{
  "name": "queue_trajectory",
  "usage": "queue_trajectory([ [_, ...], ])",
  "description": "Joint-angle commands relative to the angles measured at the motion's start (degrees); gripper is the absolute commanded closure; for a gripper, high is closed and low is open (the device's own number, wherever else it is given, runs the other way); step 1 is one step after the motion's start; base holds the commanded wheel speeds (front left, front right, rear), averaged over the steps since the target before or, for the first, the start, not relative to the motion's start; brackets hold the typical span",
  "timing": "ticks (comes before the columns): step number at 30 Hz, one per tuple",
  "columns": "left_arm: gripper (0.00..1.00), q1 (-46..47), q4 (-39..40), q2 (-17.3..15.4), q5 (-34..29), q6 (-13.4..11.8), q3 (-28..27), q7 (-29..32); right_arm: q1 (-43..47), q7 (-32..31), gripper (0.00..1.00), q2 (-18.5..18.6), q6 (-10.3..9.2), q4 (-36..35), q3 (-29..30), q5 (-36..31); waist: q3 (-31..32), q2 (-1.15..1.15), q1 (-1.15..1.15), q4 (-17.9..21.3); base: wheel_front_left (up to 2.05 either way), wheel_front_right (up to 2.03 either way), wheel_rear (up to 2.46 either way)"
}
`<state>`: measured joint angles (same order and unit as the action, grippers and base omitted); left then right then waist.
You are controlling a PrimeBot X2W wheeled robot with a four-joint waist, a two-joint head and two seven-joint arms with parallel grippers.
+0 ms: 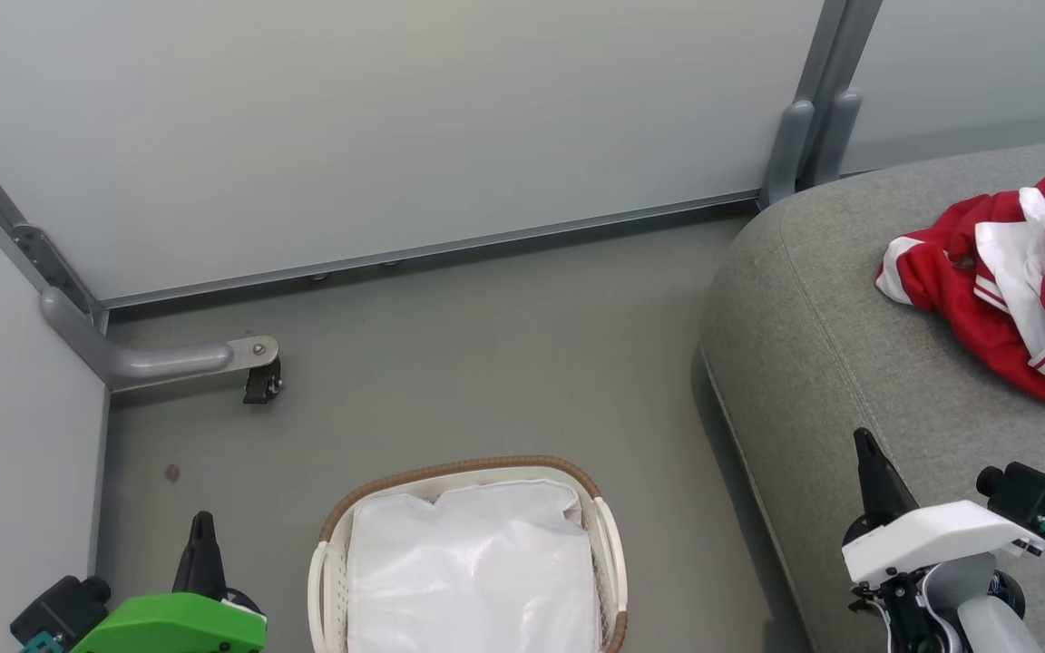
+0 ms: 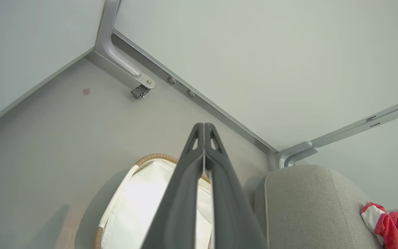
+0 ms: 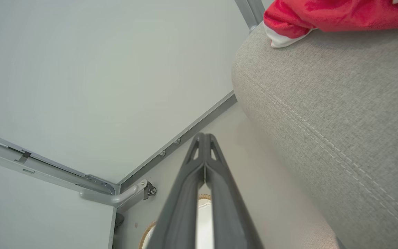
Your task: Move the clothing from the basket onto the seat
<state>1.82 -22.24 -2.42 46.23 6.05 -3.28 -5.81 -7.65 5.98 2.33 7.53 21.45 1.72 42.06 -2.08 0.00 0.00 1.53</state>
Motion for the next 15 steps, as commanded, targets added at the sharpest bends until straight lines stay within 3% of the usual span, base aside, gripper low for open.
queue_trajectory([
  [1,1.00,1.56,1.07,-0.36,1.85,0.30,-0.28,0.38,-0.12,-0.45,1.00,0.36,-0.02,-1.10,0.40,2.19,0.03,0.00,0.00,-0.03,0.00,0.00,0.00],
  [15,1.00,2.32,2.67,-0.42,11.39,0.58,-0.98,2.98,0.27,-3.09,1.00,0.44,-0.03,-2.53,1.38,12.58,0.33,0.00,0.00,-0.27,0.00,0.00,0.00],
])
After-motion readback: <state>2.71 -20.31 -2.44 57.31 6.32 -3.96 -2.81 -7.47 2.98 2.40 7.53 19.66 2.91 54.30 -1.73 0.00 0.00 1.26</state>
